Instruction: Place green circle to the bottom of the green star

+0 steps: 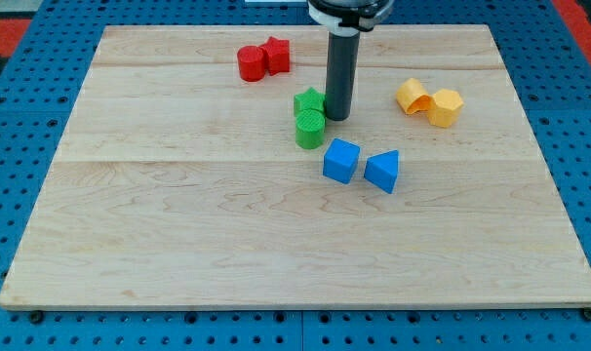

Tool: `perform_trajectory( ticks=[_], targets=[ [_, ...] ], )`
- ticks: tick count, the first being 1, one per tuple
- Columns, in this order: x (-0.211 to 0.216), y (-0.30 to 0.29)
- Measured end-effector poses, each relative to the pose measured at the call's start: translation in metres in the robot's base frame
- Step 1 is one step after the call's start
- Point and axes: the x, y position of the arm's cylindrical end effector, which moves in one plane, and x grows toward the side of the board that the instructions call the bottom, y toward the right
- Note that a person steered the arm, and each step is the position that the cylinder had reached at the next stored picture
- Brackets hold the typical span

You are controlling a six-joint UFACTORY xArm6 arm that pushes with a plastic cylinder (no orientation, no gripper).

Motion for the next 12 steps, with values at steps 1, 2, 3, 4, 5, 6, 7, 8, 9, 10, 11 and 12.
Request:
perform_trajectory(
  ticks=[1,2,3,4,5,6,7,8,9,10,11,12],
  targets=[
    [0.0,-0.042],
    [0.0,-0.122],
    [-0.004,-0.158],
    [-0.017,-0.045],
    [0.002,0.035],
    [0.046,0.021],
    [0.029,-0.023],
    [0.003,-0.063],
    [-0.02,-0.083],
    [-0.041,-0.098],
    [-0.041,-0.153],
    [-0.02,-0.162]
  ],
)
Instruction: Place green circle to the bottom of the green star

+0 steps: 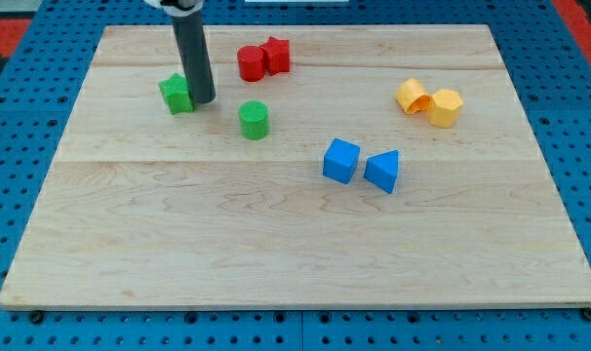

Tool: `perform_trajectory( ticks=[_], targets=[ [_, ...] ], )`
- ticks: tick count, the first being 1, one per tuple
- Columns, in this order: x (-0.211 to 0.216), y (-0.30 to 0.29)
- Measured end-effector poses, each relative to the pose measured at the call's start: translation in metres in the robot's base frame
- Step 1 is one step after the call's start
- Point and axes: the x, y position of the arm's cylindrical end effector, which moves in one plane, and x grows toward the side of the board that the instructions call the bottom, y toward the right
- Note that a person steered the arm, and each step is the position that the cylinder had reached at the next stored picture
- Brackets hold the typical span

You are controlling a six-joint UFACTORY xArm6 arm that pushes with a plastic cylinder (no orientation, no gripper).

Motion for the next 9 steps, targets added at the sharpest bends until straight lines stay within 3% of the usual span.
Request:
perform_trajectory(
  ticks=[1,2,3,4,5,6,7,9],
  targets=[
    [0.002,0.108],
    [0.037,0.16],
    [0.056,0.128],
    [0.024,0.094],
    [0.026,0.052],
    [0.042,0.081],
    [0.061,0.053],
    [0.007,-0.006]
  ],
)
